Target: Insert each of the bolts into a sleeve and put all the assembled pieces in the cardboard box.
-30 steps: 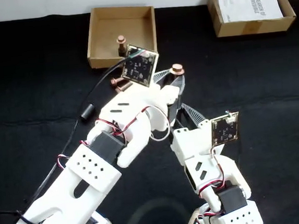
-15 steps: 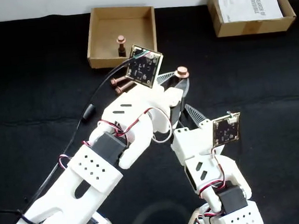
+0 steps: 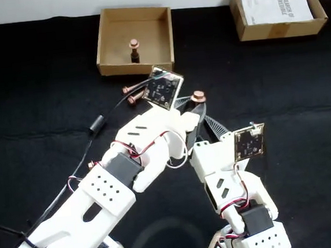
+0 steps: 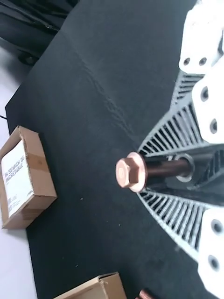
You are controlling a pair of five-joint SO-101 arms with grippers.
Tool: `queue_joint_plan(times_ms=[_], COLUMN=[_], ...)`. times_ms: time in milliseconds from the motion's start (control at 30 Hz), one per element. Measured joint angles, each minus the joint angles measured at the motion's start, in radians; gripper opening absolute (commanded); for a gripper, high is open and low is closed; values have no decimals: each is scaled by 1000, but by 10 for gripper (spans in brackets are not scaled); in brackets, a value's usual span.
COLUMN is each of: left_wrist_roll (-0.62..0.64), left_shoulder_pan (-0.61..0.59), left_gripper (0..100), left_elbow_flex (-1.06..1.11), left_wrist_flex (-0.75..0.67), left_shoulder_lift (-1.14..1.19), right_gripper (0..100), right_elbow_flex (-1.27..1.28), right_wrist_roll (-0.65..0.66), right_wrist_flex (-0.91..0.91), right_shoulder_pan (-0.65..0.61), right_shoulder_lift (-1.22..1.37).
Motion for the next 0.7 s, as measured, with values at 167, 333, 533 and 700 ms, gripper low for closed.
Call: queue_joint_plan(times_ms=[167,333,533,700], left_wrist_roll=[0,0,-8,-44], left_shoulder_pan=[0,-3,-15,-38], left_gripper=[18,219,342,324], left_elbow_flex=[2,-54,-132,-187], left_wrist_flex=[9,233,612,786], left_shoulder_lift=[0,-61,-183,-256], right_gripper=[6,6,6,6], right_elbow_flex=[0,-15,-18,-20], right_wrist_roll=[2,2,2,2], right_wrist_flex=[0,0,0,0], right_shoulder_pan=[3,2,5,5], right_shoulder_lift=[0,-2,0,-2])
